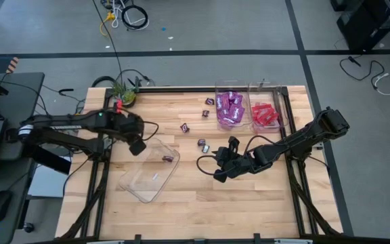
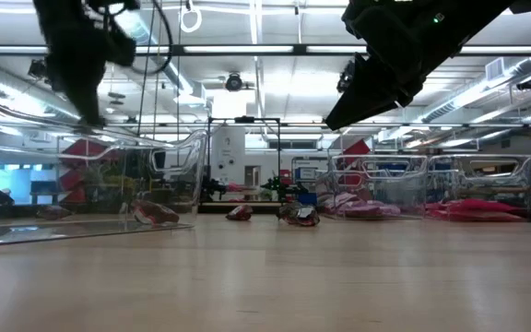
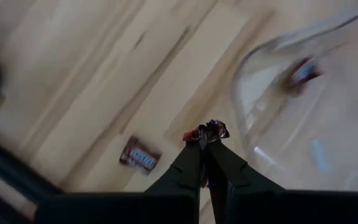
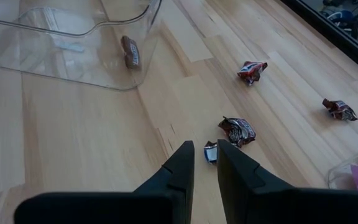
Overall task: Sort candy
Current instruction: Put the brown candy into the bottom transparent bin
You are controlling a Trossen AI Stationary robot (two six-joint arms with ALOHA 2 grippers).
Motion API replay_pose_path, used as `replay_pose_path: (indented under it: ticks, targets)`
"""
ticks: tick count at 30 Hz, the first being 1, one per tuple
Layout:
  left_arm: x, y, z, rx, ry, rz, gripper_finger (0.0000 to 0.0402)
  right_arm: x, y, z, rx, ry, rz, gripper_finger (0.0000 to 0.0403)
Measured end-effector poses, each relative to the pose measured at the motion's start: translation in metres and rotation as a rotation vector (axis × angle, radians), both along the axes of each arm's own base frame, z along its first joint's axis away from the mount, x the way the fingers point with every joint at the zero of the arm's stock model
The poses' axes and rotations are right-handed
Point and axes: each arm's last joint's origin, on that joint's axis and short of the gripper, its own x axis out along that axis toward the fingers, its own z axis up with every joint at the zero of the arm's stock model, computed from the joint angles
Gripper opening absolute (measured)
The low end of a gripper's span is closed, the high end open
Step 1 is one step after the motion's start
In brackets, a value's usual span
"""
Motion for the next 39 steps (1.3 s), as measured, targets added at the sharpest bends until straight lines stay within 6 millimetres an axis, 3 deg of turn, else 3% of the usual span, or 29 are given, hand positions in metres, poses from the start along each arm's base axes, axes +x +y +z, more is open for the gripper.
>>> replay_pose_path:
  ticks: [5, 12, 22, 30, 39]
  targets:
    - [0.005, -0.005, 0.024, 0.036, -0.078, -0.102, 0.0013, 0.000, 0.000, 0.000, 0.000, 0.000, 0.000, 0.0056]
    - [0.021, -0.022, 0.022, 0.107, -0.127, -0.405, 0.0013, 0.000, 0.000, 0.000, 0.000, 0.001, 0.001, 0.0056]
    - [0.067, -0.048, -0.019, 0.181, 0.046, -0.794, 0.0014, 0.000, 0.000, 0.000, -0.001, 0.004, 0.001, 0.0056]
    - [0.094, -0.054, -0.061, 0.198, 0.226, -0.901, 0.0013, -0.001, 0.001, 0.000, -0.001, 0.007, 0.004, 0.0056]
    - [0.101, -0.054, -0.069, 0.253, 0.257, -1.007, 0.0012, -0.001, 0.003, 0.000, -0.001, 0.007, 0.012, 0.0056]
